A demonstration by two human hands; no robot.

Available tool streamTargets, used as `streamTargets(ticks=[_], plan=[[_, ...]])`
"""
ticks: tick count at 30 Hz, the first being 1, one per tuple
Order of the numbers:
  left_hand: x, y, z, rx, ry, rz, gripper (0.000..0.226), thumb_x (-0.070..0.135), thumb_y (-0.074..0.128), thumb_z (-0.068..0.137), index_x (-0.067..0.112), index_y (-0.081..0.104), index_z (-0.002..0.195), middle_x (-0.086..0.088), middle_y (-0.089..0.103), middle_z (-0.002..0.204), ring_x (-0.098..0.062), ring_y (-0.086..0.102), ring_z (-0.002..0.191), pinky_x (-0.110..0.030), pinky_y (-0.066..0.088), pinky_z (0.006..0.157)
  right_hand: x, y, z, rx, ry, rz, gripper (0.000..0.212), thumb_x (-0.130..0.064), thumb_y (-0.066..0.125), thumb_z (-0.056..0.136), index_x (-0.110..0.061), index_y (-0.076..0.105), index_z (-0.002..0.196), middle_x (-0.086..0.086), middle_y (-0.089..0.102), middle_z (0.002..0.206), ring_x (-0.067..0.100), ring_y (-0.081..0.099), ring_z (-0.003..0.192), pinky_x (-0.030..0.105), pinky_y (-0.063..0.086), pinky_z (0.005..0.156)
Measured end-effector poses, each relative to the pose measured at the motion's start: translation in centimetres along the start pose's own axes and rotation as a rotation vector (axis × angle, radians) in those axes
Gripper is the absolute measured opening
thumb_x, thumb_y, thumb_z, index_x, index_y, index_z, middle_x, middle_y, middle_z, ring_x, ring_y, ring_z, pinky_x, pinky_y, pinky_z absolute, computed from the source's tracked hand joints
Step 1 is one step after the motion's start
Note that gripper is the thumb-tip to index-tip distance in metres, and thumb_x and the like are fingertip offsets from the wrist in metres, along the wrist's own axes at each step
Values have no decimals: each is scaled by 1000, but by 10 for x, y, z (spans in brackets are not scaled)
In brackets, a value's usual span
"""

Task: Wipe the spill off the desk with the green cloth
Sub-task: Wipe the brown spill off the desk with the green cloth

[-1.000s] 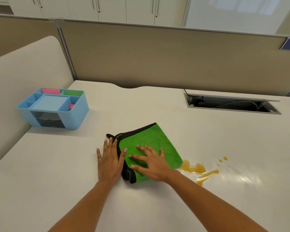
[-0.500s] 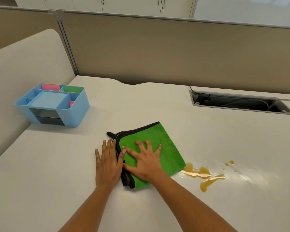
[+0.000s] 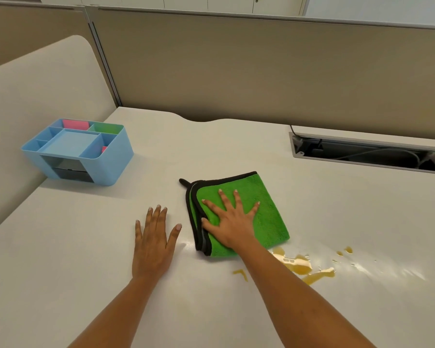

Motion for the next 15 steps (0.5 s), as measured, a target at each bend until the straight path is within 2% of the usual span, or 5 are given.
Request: streamTargets(ticks=[3,7,15], plan=[[0,0,0,0,-6,-2,112,81,-20,62,19,20,146,2,18,158,-12,6,147,-37,-2,121,21,-3,3,0,21,-6,58,-71,16,84,-55,7,139,-7,-3,159,29,-9,146,76,-9,102],[1,0,0,-2,-24,-11,92,71,0,72,20,19,146,3,17,158,-10,5,147,-36,-3,121,55,-8,2,10,53,-8,58,-71,17,85,-55,7,140,-8,-2,159,28,-9,147,75,-8,102],[3,-3,-1,17,-30,-6,88,65,4,73,19,23,145,3,21,157,-11,8,147,-35,-1,121,129,-17,-5,31,145,-7,57,-69,17,86,-54,9,140,-9,0,159,26,-7,147,74,-7,103]])
Point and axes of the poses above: each hand's wrist, its own z-axis towards the middle knuckle, its own y-axis out of the palm, x = y × z, the point moved 8 cm from there along z, towards the middle knuckle
